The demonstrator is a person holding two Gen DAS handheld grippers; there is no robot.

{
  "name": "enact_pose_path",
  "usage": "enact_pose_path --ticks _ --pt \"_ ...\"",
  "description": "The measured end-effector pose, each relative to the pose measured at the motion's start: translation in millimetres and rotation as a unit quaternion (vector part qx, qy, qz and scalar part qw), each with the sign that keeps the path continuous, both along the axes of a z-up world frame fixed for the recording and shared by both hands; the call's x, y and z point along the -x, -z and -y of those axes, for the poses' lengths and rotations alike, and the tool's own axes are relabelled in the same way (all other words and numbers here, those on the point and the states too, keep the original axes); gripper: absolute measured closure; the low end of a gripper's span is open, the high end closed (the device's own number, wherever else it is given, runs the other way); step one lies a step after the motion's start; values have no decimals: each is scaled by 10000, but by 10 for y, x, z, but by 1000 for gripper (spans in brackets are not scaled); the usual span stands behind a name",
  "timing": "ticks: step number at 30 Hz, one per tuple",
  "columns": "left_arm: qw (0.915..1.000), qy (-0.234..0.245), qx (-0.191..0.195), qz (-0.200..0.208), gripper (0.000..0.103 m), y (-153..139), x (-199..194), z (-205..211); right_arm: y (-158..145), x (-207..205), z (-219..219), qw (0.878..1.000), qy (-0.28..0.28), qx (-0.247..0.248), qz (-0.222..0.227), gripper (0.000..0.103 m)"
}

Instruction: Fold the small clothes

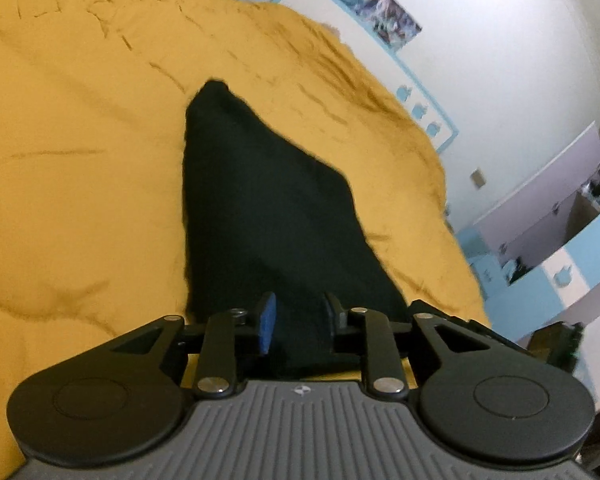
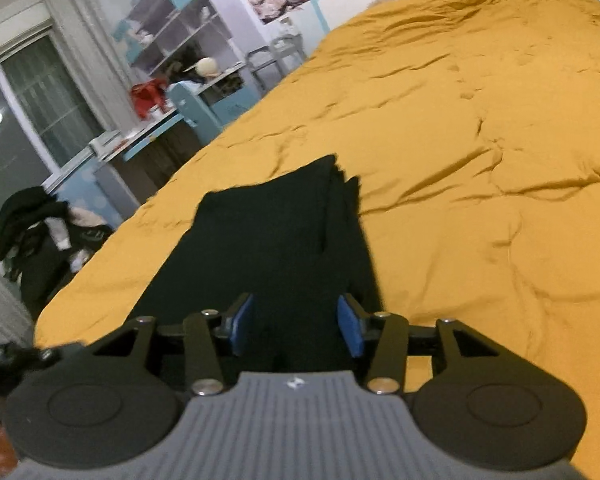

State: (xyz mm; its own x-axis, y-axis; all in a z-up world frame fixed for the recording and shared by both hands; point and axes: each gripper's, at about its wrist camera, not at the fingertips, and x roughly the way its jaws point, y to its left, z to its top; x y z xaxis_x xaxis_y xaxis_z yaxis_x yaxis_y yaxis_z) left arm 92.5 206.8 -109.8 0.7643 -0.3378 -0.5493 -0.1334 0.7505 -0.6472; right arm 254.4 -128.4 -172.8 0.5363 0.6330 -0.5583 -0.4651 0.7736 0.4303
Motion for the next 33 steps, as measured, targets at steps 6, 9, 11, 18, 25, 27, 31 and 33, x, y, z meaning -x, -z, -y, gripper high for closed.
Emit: enact_pose_path --ticks 6,9,11,18,25,27,31,33 --pt "9998 -39 4 -214 69 153 -18 50 212 138 21 9994 -19 353 7 59" --pt "9997 -64 59 -223 69 182 -14 34 253 104 32 9990 79 430 -44 58" --pt "9997 -71 61 -232 69 179 -17 28 283 68 40 9984 173 513 -162 53" --pt "9997 -40 -70 -230 63 -14 4 125 127 198 125 9953 594 762 -53 50" --pt "9973 -80 -704 -173 45 -456 172 426 -590 693 -68 9896 575 1095 740 38" --pt "9962 -152 -854 -117 39 -598 258 510 -773 851 -150 9856 704 1278 850 33" --pt "9912 -360 -1269 -114 27 -852 432 687 -1048 1180 -277 9752 996 1605 1158 22" --pt "9874 -459 -1505 -171 26 -967 521 788 -1144 1334 -337 9700 1090 1772 1259 22"
